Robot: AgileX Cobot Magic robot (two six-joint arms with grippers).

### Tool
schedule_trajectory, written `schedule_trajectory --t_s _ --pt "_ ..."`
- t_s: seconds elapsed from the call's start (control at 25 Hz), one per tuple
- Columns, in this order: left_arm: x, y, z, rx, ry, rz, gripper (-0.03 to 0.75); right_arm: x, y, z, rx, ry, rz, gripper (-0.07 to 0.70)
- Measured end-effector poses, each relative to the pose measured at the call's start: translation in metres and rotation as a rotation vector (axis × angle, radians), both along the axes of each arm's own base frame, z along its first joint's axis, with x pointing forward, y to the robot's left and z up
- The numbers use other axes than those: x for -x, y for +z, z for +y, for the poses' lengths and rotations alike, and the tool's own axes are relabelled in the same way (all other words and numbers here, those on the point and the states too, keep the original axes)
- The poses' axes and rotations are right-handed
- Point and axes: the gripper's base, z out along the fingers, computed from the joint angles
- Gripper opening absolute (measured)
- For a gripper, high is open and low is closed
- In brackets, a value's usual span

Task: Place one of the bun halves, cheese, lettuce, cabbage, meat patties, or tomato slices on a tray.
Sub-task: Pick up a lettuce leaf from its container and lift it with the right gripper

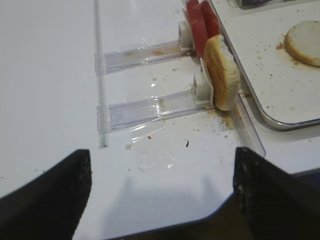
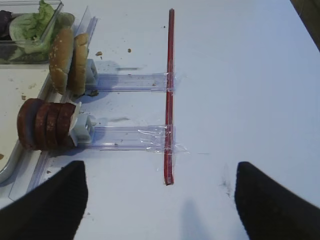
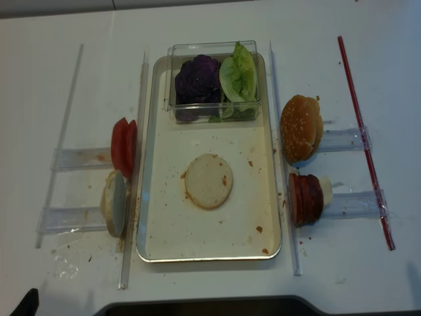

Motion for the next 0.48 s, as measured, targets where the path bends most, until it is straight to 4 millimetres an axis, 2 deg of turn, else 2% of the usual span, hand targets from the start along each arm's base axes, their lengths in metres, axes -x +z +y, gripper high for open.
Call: schedule_trajectory --t_s 0.48 --pt "0.0 0.0 0.0 0.0 0.0 0.0 0.533 0.0 0.0 0.0 -0.001 -0.001 0.0 0.595"
